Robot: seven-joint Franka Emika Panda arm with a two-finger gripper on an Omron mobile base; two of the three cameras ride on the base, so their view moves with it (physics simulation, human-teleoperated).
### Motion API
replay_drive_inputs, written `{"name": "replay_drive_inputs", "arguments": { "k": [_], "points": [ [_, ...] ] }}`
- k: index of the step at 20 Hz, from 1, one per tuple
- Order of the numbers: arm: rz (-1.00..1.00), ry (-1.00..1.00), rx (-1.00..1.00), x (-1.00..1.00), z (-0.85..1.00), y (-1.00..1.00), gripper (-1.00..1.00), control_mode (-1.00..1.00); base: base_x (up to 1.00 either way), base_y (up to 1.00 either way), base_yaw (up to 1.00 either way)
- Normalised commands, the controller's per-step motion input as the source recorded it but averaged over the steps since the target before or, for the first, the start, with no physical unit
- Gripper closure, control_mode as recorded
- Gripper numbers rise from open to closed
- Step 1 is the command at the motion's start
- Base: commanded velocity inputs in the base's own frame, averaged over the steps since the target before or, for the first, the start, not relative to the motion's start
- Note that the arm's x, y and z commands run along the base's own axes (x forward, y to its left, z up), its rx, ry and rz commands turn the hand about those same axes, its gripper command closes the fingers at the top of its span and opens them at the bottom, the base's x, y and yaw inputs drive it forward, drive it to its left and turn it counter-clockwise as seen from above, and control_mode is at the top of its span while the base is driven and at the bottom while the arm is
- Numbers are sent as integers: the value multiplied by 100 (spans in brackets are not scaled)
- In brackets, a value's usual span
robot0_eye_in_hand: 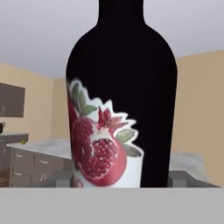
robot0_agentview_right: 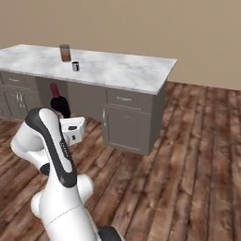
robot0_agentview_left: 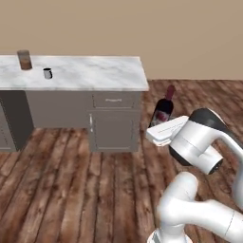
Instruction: Open the cabinet directly in front. Then move the wine and the mug to the dining counter with the jar on it.
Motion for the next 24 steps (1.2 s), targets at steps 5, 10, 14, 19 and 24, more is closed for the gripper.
{"name": "replay_drive_inputs", "arguments": {
  "k": [5, 10, 14, 19, 24],
  "points": [
    [0, 0, 0, 0, 0, 0, 100, 100, 69, 100, -2],
    [0, 0, 0, 0, 0, 0, 100, 100, 62, 100, 0],
    [0, 0, 0, 0, 0, 0, 100, 100, 64, 100, -1],
    [0, 0, 0, 0, 0, 0, 100, 100, 85, 100, -5],
    [0, 0, 0, 0, 0, 0, 100, 100, 100, 100, -11]
  ]
}}
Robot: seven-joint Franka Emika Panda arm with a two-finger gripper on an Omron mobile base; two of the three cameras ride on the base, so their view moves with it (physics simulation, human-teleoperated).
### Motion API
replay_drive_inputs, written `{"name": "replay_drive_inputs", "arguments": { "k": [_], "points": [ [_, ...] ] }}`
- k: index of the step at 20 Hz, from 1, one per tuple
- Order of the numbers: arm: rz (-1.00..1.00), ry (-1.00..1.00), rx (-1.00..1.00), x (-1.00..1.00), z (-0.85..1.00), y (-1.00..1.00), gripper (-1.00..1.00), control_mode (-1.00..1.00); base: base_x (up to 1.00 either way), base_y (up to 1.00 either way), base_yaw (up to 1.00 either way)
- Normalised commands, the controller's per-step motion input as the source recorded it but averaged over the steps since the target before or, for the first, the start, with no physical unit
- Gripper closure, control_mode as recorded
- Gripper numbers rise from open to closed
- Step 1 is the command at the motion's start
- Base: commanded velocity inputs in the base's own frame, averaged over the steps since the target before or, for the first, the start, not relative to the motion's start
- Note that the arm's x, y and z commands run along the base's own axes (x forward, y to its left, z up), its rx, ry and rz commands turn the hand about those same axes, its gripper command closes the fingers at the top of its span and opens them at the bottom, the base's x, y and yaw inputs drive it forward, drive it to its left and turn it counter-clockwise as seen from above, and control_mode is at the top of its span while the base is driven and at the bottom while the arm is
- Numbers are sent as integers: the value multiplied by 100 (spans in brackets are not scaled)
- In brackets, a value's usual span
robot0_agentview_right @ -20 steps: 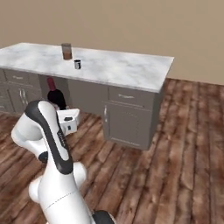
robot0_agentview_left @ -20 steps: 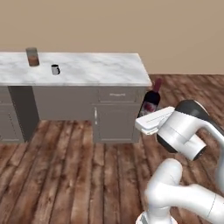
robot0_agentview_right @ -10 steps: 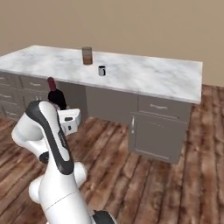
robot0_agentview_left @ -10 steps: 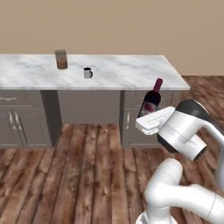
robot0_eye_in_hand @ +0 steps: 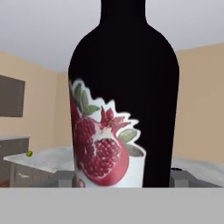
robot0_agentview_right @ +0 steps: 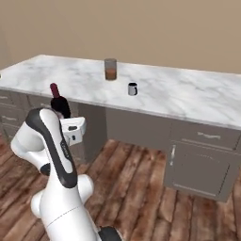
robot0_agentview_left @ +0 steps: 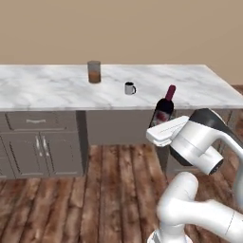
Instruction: Open the cabinet directly in front. Then move the wine and the mug to the dining counter with the jar on it.
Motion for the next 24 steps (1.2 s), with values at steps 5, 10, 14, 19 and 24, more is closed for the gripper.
{"name": "replay_drive_inputs", "arguments": {
  "k": [5, 10, 14, 19, 24],
  "points": [
    [0, 0, 0, 0, 0, 0, 100, 100, 100, 100, -17],
    [0, 0, 0, 0, 0, 0, 100, 100, 100, 100, -26],
    [0, 0, 0, 0, 0, 0, 100, 100, 56, 93, -64],
    [0, 0, 0, 0, 0, 0, 100, 100, 46, 55, -59],
    [-7, 6, 0, 7, -2, 8, 100, -100, 0, 0, 0]
  ]
}}
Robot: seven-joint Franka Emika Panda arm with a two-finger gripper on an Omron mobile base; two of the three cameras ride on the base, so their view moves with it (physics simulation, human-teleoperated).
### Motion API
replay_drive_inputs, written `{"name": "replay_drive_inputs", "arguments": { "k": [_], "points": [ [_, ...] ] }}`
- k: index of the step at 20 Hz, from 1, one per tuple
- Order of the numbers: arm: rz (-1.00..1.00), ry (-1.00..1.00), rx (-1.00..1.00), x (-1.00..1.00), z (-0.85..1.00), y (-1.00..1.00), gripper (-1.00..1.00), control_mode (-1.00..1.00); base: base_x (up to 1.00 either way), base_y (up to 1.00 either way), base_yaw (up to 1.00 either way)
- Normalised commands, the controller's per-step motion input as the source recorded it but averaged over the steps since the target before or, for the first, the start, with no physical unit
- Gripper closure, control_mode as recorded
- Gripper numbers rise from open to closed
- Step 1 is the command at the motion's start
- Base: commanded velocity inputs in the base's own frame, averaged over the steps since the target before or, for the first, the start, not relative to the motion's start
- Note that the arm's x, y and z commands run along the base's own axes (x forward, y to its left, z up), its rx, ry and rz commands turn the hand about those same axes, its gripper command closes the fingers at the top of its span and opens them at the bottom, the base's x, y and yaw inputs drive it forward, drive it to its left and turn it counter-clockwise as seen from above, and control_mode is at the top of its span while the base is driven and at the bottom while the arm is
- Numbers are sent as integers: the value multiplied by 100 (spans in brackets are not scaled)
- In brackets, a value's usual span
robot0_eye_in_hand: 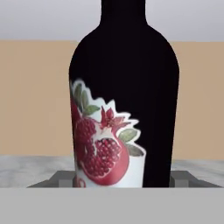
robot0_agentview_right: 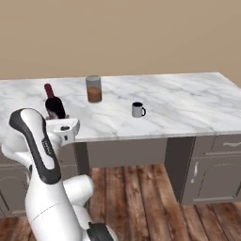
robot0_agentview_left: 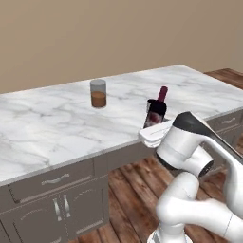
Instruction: Open the cabinet directly in front. Then move the wine and the mug to the dining counter with the jar on it.
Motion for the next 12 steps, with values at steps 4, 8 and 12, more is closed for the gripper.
{"name": "replay_drive_inputs", "arguments": {
  "k": [4, 8, 12],
  "points": [
    [-13, 1, -11, 48, -31, 97, 100, -100, 0, 0, 0],
    [-3, 16, -4, 61, -22, 65, 100, -100, 0, 0, 0],
    [-4, 27, 0, 79, -28, 66, 100, -100, 0, 0, 0]
  ]
}}
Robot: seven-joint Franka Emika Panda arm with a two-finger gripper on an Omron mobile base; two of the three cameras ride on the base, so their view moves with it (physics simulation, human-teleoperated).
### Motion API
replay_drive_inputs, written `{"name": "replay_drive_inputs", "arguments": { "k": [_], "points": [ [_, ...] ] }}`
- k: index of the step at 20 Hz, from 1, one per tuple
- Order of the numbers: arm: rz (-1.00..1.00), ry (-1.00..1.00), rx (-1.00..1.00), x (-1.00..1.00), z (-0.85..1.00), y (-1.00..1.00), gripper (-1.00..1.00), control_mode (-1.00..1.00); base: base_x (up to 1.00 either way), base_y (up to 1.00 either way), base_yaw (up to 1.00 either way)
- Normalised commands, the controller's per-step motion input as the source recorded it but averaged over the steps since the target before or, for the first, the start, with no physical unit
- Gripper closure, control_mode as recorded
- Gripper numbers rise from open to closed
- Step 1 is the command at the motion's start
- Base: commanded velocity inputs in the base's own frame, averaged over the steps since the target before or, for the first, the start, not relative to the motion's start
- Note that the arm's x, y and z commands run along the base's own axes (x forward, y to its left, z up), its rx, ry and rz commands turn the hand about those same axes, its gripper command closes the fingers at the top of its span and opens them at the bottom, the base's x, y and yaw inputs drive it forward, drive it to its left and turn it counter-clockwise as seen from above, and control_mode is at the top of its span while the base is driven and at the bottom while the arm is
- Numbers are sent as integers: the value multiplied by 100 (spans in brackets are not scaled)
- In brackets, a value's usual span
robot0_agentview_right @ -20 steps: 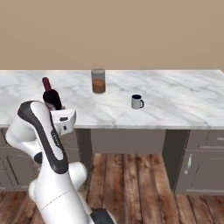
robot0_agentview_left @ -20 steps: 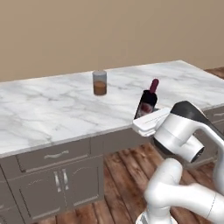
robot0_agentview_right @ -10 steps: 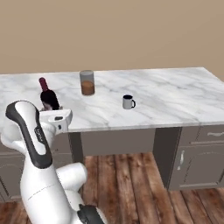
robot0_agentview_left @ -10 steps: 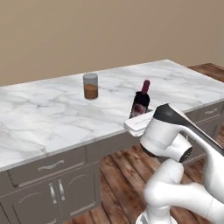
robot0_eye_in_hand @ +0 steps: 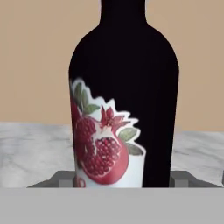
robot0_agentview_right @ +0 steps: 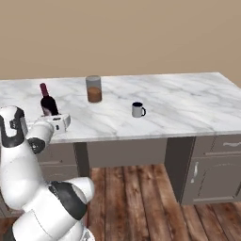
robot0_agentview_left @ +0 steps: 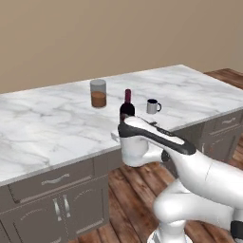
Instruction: Open the cabinet directly in front. Then move the wine and the mug to the dining counter with the jar on it.
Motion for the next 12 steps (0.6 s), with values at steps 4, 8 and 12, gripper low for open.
{"name": "replay_drive_inputs", "arguments": {
  "k": [4, 8, 12],
  "points": [
    [-2, 50, 0, 100, -1, 46, 100, -100, 0, 0, 0],
    [0, 25, 0, 73, -3, 23, 100, -100, 0, 0, 0],
    [0, 1, 0, 42, -9, 1, 100, -100, 0, 0, 0]
  ]
}}
